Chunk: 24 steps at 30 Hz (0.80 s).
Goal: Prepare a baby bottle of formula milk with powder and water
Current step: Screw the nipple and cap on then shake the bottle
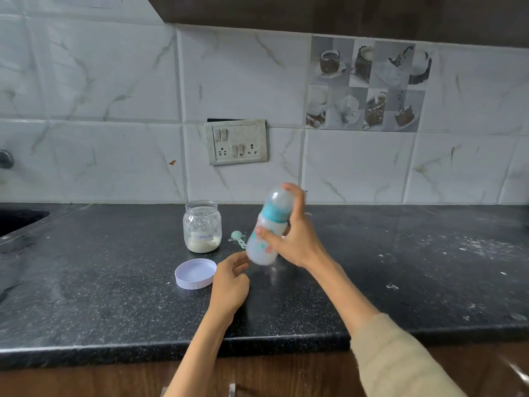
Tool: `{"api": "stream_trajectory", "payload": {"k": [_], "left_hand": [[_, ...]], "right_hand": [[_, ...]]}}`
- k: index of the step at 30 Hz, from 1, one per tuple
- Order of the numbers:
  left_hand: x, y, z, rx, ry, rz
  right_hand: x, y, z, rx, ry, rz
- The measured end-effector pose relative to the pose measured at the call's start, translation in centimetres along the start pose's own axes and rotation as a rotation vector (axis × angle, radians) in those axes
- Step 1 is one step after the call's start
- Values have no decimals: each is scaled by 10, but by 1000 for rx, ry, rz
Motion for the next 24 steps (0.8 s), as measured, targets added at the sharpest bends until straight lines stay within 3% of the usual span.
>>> {"api": "stream_trajectory", "payload": {"k": [2,5,8,11,14,17,20,23,24], "left_hand": [[0,0,0,-13,-5,10],[-1,2,2,-20,-11,1],[1,2,1,-26,-15,0],[-1,4,3,-25,-29,-9],[0,1,0,-29,-38,-11],[-1,2,2,-16,-37,-5],[0,3,1,-20,-36,3],[-1,3,3,-17,-41,2],[-1,3,3,-16,-46,0]], "right_hand": [[1,0,0,-8,156,-37],[-9,-4,4,18,-84,-2],[-11,0,8,-7,130,-52],[-17,-3,9,-23,-92,-22],[-10,-1,4,2,222,0],[-9,-7,1,19,10,15],[-4,-6,-2,-7,116,14],[-12,-7,1,-18,-88,-3],[-13,-4,3,-16,-62,24]]}}
Point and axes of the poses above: each hand's wrist, its own z-axis towards the middle knuckle, its own x-axis out of the palm, y = z × x, the point moved 1 cm from there along z, towards the middle knuckle, and after that the axes turned 15 degrees about -x, right-handed, at the moved point
